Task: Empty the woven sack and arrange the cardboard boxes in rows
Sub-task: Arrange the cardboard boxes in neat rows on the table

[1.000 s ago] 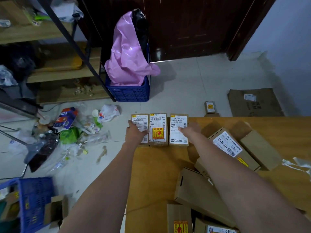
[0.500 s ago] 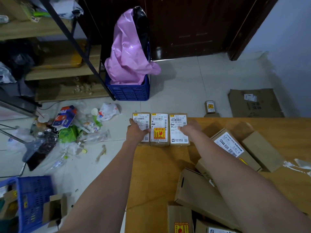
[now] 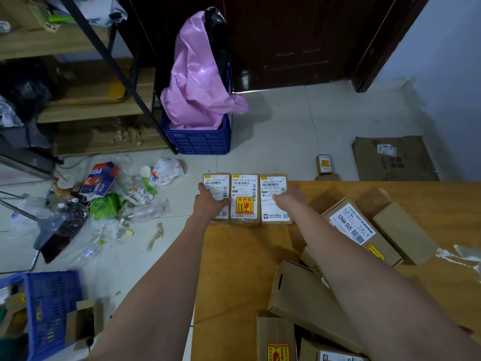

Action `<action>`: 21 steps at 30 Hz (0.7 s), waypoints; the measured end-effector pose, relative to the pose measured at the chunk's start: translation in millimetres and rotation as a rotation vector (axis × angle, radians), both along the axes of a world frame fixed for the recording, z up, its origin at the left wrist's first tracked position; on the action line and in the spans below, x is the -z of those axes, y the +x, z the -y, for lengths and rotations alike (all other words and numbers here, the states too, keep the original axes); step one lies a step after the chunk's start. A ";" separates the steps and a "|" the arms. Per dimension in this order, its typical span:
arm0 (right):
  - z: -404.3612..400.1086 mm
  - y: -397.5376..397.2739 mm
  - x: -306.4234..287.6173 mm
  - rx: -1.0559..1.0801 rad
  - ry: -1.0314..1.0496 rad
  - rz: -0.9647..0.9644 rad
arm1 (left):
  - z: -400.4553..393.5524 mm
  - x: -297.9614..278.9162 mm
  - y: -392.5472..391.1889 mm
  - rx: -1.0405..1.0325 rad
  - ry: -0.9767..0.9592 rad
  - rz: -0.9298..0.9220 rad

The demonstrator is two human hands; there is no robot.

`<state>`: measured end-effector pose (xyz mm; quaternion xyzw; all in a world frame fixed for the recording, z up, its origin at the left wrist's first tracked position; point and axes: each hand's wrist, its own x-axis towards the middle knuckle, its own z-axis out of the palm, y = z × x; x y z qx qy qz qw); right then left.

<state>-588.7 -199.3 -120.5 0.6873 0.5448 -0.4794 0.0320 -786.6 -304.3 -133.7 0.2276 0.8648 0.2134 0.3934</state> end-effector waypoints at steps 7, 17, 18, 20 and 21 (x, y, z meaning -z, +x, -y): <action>5.2 -5.3 1.2 -0.014 0.005 0.011 | -0.2 -1.6 2.0 -0.003 -0.037 0.032; -2.3 2.5 -22.9 0.131 0.003 -0.030 | -13.2 -39.5 25.3 0.021 -0.092 -0.225; -3.6 7.0 -28.0 0.128 0.036 -0.024 | -17.2 -44.7 30.4 0.038 -0.064 -0.240; -6.5 17.2 -39.3 0.116 0.074 -0.014 | -26.2 -55.6 43.3 0.081 -0.029 -0.242; -8.3 22.7 -45.4 0.112 0.077 0.001 | -30.5 -61.6 51.2 0.106 -0.017 -0.231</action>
